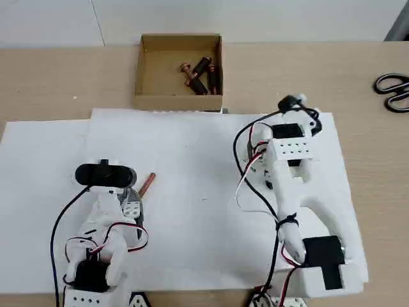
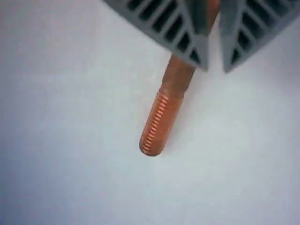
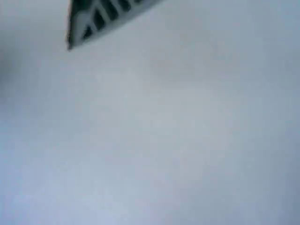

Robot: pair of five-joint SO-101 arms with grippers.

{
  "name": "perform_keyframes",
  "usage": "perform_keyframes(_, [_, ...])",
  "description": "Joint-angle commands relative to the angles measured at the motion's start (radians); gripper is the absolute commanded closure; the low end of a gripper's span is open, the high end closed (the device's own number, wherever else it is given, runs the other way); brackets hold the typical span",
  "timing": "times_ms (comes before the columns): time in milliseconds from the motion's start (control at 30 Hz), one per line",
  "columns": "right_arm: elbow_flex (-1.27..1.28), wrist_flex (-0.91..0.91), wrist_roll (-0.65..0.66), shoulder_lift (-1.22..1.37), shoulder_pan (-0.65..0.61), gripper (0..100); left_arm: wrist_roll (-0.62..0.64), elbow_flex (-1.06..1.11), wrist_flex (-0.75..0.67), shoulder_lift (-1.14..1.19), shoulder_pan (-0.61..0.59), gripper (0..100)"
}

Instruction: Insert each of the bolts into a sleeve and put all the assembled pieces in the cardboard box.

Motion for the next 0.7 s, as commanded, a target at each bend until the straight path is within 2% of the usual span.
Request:
perform_keyframes(0, [-0.003, -0.042, 0.035, -0.041, 0.033, 74.9, -0.003, -0.004, 0.002, -0.006, 0.003, 99])
perform_keyframes(667, [-0.005, -0.053, 0.038, 0.120, 0.062, 75.0, -0.003, -0.004, 0.002, -0.006, 0.003, 99])
